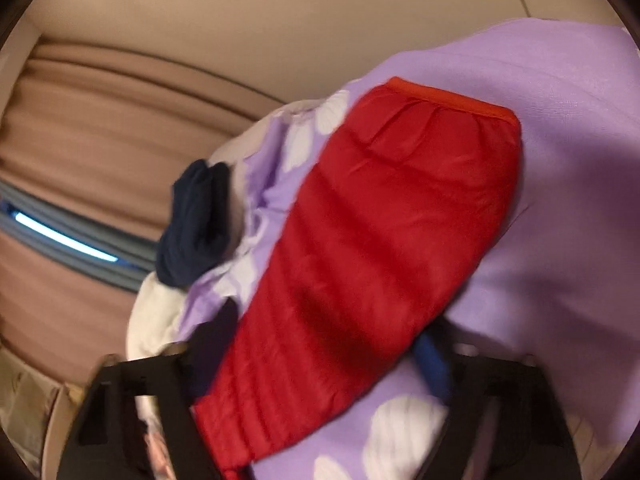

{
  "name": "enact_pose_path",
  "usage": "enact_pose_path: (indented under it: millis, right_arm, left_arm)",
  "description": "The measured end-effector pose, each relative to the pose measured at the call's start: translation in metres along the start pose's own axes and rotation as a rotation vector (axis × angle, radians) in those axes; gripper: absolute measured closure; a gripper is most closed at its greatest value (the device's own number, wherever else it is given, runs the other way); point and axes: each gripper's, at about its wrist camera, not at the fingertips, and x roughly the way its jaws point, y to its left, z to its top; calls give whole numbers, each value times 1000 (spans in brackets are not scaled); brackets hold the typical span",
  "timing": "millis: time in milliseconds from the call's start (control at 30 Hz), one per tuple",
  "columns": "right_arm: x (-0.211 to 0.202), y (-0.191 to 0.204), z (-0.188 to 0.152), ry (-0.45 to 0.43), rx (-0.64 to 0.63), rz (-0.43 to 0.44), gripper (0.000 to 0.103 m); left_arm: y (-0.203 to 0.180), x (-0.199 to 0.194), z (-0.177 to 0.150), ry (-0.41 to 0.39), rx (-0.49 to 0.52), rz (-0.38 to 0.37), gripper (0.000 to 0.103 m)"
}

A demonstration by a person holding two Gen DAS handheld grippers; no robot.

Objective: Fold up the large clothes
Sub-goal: 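Reach the right tool to the red jacket's sleeve cuff and grasp it, then lift the sleeve with the right tool, fold it across the jacket body, release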

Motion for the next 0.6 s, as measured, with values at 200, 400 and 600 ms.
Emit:
enact_pose_path:
  millis: [200, 400, 600]
  right_arm:
    - [-28, 2, 8, -45, -70, -108, 91]
    - [-69, 43, 19, -113, -264, -189, 92]
    - [-75, 112, -2, -123, -443, -179, 92]
  left_arm:
    - [2, -3, 4, -30, -4, 5, 0]
    - [15, -14, 3, -79, -37, -8, 0]
    - [34, -28, -5, -103, -83, -37, 0]
